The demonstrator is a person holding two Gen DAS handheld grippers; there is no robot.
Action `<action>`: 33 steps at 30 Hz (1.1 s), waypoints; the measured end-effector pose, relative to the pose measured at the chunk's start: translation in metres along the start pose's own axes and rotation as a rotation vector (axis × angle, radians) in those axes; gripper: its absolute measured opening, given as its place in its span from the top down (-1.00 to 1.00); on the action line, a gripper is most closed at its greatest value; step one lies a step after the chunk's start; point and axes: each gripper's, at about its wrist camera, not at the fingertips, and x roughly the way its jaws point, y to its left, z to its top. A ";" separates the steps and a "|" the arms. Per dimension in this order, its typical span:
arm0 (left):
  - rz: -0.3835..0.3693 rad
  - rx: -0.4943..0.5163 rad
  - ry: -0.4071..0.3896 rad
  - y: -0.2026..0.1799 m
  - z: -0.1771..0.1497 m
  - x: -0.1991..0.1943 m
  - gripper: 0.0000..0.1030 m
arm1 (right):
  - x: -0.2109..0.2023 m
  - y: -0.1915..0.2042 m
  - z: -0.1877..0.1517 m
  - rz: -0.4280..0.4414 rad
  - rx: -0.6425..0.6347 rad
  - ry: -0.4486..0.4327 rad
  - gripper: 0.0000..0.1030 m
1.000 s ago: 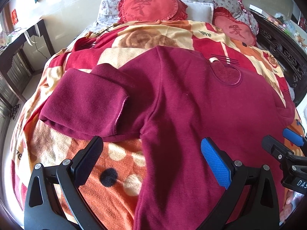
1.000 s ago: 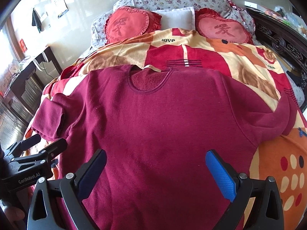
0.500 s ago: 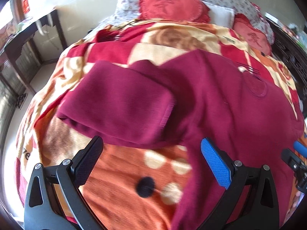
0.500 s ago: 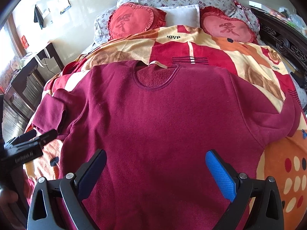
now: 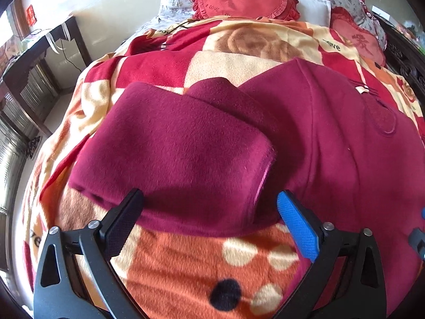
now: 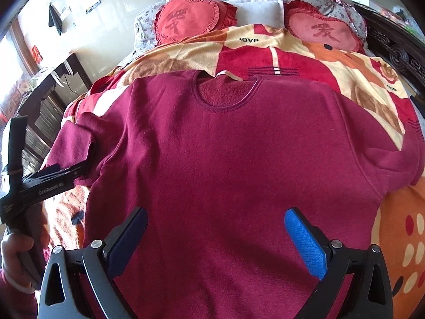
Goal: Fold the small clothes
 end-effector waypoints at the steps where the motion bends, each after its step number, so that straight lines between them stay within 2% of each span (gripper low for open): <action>1: -0.001 -0.002 0.001 0.000 0.002 0.003 -0.90 | 0.001 0.000 0.000 0.003 0.001 0.002 -0.98; 2: 0.002 -0.004 0.001 0.001 0.003 0.005 -0.88 | 0.001 0.000 -0.001 0.004 0.002 0.005 -0.98; 4: 0.018 -0.003 0.002 0.002 0.005 0.011 -0.53 | 0.003 0.000 -0.001 0.007 0.002 0.008 -0.98; 6: 0.017 -0.002 0.006 0.004 0.005 0.015 -0.37 | 0.004 0.000 -0.001 0.008 0.003 0.015 -0.98; 7: 0.012 -0.005 -0.003 0.005 0.005 0.014 -0.18 | 0.005 0.000 -0.001 0.009 0.005 0.018 -0.98; 8: -0.001 -0.012 -0.013 0.007 0.005 0.013 -0.08 | 0.006 -0.001 -0.002 0.010 0.008 0.021 -0.98; 10: -0.028 -0.029 -0.013 0.011 0.005 0.011 0.30 | 0.008 -0.002 -0.002 0.013 0.015 0.025 -0.98; 13: -0.110 -0.087 0.006 0.026 0.009 0.000 0.68 | 0.012 -0.003 -0.003 0.024 0.029 0.036 -0.98; 16: -0.178 -0.117 0.013 0.032 0.016 -0.020 0.77 | 0.012 -0.003 -0.005 0.038 0.024 0.037 -0.98; 18: -0.206 -0.099 -0.014 0.030 0.023 -0.044 0.87 | 0.010 -0.004 -0.005 0.037 0.023 0.029 -0.98; 22: -0.280 -0.030 -0.097 0.005 0.041 -0.102 0.87 | 0.005 -0.014 -0.005 0.050 0.058 0.008 -0.98; 26: -0.337 0.047 -0.164 -0.031 0.058 -0.143 0.87 | -0.001 -0.028 -0.005 0.059 0.108 -0.010 -0.98; 29: -0.348 0.053 -0.148 -0.047 0.062 -0.144 0.87 | -0.007 -0.040 -0.008 0.061 0.144 -0.021 -0.98; 31: -0.320 0.048 -0.122 -0.049 0.059 -0.135 0.86 | -0.013 -0.042 -0.009 0.077 0.135 -0.044 -0.99; 33: -0.320 0.007 -0.077 -0.041 0.052 -0.121 0.86 | -0.019 -0.037 -0.008 0.144 0.115 -0.066 -0.99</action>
